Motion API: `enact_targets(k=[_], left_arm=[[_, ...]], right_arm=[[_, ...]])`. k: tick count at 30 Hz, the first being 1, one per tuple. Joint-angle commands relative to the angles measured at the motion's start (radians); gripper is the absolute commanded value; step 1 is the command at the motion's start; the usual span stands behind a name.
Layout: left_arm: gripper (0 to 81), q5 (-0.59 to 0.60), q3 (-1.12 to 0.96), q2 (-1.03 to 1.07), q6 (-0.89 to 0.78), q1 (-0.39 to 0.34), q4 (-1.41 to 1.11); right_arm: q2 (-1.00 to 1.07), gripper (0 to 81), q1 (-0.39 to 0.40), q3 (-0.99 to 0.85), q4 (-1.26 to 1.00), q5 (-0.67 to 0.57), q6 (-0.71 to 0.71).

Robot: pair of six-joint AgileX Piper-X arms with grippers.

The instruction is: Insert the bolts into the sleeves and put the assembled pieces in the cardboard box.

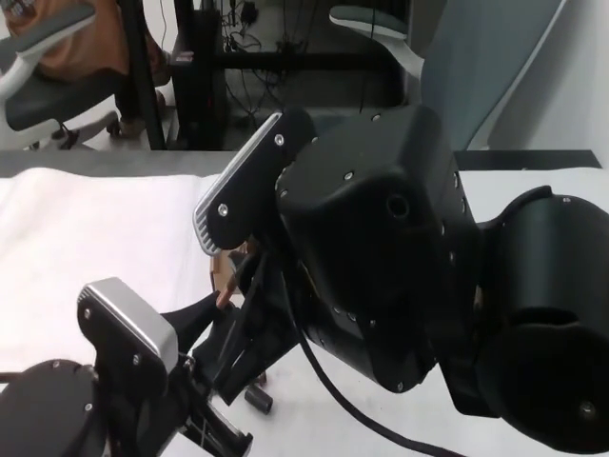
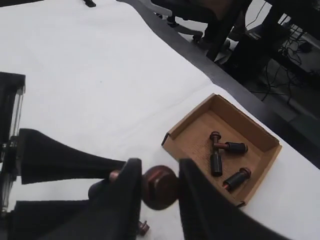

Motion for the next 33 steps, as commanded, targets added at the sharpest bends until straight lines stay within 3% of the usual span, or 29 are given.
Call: enact_targets(k=[1, 33], left_arm=[[1.8, 0.007, -0.014, -0.006, 0.022, -0.002, -0.055], [1.8, 0.023, -0.012, -0.006, 0.022, -0.002, -0.003]], right_arm=[[-0.012, 0.4, 0.007, -0.002, 0.024, -0.036, -0.004], [-0.033, 0.4, -0.013, -0.004, -0.003, 0.01, -0.141]])
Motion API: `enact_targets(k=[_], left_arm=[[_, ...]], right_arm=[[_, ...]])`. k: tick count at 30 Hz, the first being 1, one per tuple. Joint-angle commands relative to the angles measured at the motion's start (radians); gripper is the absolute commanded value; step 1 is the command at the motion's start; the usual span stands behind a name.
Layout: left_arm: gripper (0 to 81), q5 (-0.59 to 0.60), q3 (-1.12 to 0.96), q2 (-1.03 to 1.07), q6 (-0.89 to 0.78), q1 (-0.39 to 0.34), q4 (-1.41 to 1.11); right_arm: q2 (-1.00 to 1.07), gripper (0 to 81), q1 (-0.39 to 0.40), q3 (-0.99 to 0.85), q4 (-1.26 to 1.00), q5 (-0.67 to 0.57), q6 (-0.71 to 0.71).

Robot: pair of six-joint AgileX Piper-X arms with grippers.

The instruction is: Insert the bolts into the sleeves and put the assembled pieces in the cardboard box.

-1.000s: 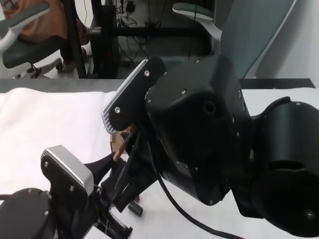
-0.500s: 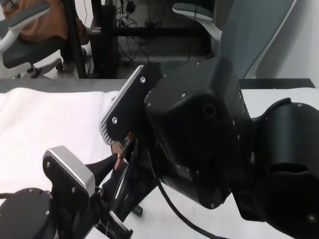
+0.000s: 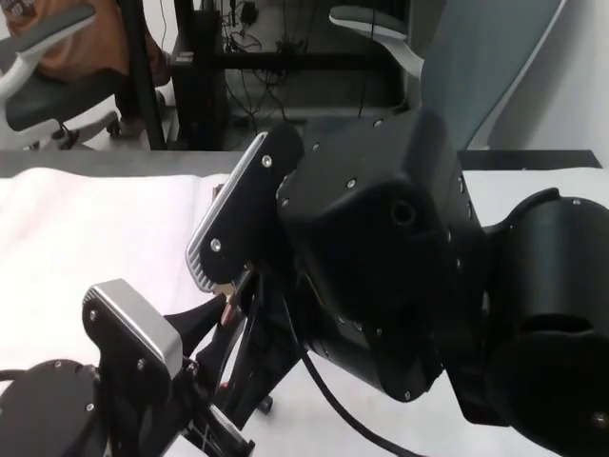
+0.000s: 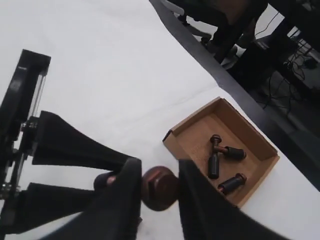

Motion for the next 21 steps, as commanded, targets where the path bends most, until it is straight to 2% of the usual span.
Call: enact_targets(k=[1, 21], left_arm=[[1.8, 0.005, -0.012, -0.006, 0.002, -0.002, -0.015], [1.8, 0.005, -0.012, -0.006, 0.002, -0.002, -0.022]], right_arm=[[-0.019, 0.4, -0.018, -0.004, -0.025, 0.027, -0.022], [-0.009, 0.4, -0.022, -0.004, -0.028, 0.005, -0.037]])
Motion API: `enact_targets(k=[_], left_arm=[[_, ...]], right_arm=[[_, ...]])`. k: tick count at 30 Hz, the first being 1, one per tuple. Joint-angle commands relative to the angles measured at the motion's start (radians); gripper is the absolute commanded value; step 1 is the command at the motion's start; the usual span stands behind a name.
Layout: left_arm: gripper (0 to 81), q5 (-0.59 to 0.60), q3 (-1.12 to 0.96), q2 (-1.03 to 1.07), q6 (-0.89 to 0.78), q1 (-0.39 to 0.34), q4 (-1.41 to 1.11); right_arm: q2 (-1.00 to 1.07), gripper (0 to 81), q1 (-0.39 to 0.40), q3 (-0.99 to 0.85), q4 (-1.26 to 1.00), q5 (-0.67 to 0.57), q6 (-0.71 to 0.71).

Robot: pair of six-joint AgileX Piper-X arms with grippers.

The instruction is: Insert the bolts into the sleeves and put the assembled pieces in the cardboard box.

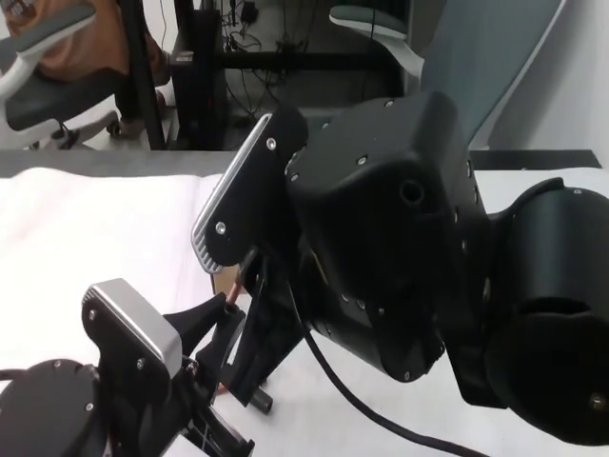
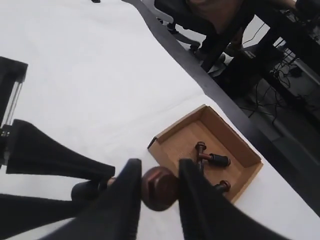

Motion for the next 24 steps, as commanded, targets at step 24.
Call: enact_targets(k=[24], left_arm=[[1.8, 0.066, -0.012, -0.006, -0.034, -0.004, -0.22]], right_arm=[[-0.006, 0.4, -0.018, -0.002, 0.047, -0.029, 0.014]])
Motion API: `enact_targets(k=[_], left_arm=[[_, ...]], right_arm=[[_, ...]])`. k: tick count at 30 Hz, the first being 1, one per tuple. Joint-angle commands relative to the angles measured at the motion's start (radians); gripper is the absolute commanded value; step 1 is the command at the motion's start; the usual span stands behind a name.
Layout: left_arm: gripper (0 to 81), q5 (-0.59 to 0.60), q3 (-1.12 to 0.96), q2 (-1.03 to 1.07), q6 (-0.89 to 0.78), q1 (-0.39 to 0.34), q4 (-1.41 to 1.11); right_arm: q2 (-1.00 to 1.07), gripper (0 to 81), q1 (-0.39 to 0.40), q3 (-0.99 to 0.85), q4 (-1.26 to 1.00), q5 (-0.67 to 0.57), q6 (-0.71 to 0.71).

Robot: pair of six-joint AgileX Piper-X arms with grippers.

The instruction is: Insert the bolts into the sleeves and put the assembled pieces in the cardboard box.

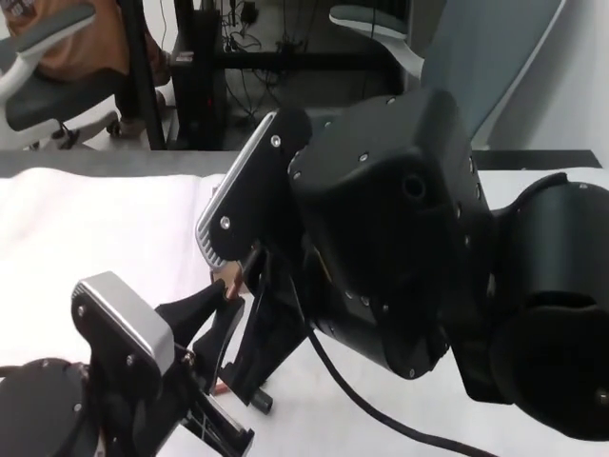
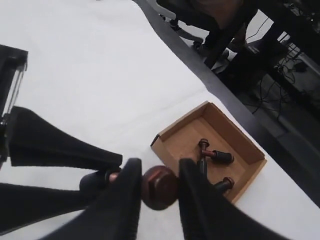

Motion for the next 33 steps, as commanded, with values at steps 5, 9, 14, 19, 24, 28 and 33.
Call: enact_targets(k=[5, 9, 14, 19, 24, 28, 33], left_arm=[[1.8, 0.082, -0.014, -0.008, -0.092, -0.004, -0.14], [1.8, 0.091, -0.014, -0.009, -0.099, -0.004, -0.147], [1.8, 0.128, -0.014, -0.009, -0.106, -0.004, -0.236], [1.8, 0.144, -0.015, -0.009, -0.106, -0.004, -0.266], [1.8, 0.146, -0.015, -0.009, -0.106, -0.004, -0.27], [1.8, 0.146, -0.015, -0.009, -0.106, -0.004, -0.27], [1.8, 0.146, -0.015, -0.009, -0.106, -0.004, -0.27]], right_arm=[[0.0, 0.4, -0.035, -0.003, 0.027, -0.011, -0.009], [0.0, 0.4, -0.048, -0.003, 0.027, -0.011, -0.009], [0.0, 0.4, -0.069, -0.003, 0.019, -0.042, -0.006], [0.0, 0.4, -0.082, -0.003, 0.019, -0.07, 0.005], [0.011, 0.4, -0.082, -0.003, 0.022, -0.081, 0.005], [0.011, 3.1, -0.082, -0.003, 0.019, -0.125, 0.007], [0.009, 63.3, -0.082, -0.003, 0.019, -0.104, 0.07]])
